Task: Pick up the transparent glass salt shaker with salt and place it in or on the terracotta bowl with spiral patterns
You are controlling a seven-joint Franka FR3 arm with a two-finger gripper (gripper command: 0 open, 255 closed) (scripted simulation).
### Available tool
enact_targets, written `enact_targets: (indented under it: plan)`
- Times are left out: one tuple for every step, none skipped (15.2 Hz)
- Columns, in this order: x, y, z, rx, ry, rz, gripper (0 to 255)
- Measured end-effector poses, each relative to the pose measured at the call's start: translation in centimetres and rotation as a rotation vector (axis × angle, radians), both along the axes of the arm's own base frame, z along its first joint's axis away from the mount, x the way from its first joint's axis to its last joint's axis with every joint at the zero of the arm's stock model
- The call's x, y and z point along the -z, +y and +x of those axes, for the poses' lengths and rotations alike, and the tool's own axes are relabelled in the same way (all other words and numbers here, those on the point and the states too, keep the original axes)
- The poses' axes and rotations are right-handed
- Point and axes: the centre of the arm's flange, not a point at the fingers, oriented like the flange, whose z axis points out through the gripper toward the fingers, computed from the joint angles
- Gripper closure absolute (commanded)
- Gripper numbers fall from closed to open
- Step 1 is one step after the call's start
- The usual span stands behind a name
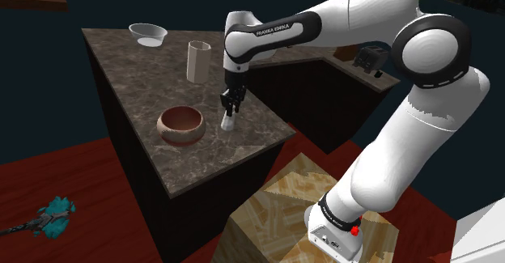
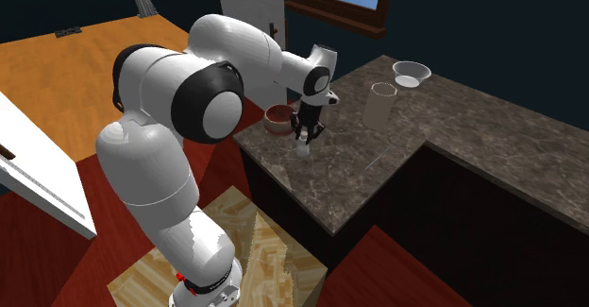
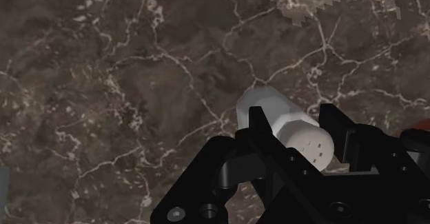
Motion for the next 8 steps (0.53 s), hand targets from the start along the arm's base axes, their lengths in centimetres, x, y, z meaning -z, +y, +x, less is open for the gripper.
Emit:
enact_targets:
  plan:
    - [-0.5,0.1,0.0,0.000,0.000,0.000,255]
    - [-1.1,0.0,0.0,0.000,0.000,0.000,255]
    - [-1.6,0.0,0.0,0.000,0.000,0.000,255]
    - [-2.2,-0.1,0.1,0.000,0.000,0.000,255]
    - [-2.6,0.0,0.0,0.000,0.000,0.000,255]
    - [-3.2,0.0,0.0,0.000,0.000,0.000,255]
    - [-3.7,0.0,0.2,0.000,0.000,0.000,255]
    - [-4.3,0.0,0.1,0.000,0.000,0.000,255]
